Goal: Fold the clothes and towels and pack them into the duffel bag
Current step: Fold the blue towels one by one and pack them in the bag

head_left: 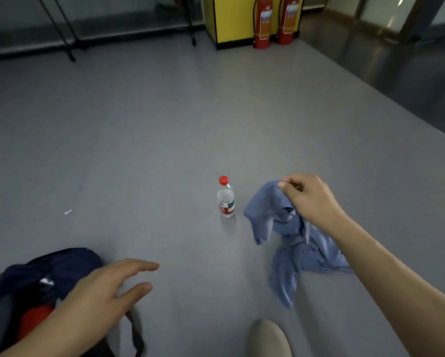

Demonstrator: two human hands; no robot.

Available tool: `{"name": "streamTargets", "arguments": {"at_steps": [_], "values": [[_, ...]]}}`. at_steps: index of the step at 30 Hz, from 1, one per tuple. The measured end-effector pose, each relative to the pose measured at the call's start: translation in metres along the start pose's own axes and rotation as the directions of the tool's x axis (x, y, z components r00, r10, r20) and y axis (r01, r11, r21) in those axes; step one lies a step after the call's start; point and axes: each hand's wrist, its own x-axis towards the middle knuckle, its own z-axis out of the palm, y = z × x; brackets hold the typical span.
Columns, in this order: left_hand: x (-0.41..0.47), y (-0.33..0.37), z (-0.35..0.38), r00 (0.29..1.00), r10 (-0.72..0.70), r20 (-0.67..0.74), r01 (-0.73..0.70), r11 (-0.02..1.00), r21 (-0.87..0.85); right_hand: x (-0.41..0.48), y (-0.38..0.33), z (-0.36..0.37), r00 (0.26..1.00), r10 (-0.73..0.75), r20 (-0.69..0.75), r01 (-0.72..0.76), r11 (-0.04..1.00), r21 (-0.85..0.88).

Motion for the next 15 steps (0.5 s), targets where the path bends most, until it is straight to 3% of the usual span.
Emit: {"name": "streamTargets", "arguments": {"at_steps": [8, 15], "values": [[-0.036, 0.023, -0.023, 0.939, -0.015, -0.343, -0.070, 0.969, -0.235, -0.042, -0.177, 0.059, 0.933, -0.136, 0.332, 0.117, 0.990, 0.076], [-0.042, 0.000, -0.068, 0.833, -0.111, -0.542, -0.089, 0.940, -0.330, -0.094, -0.278, 0.137, 0.903, -0.177, 0.390, 0.106, 0.975, 0.196]]}}
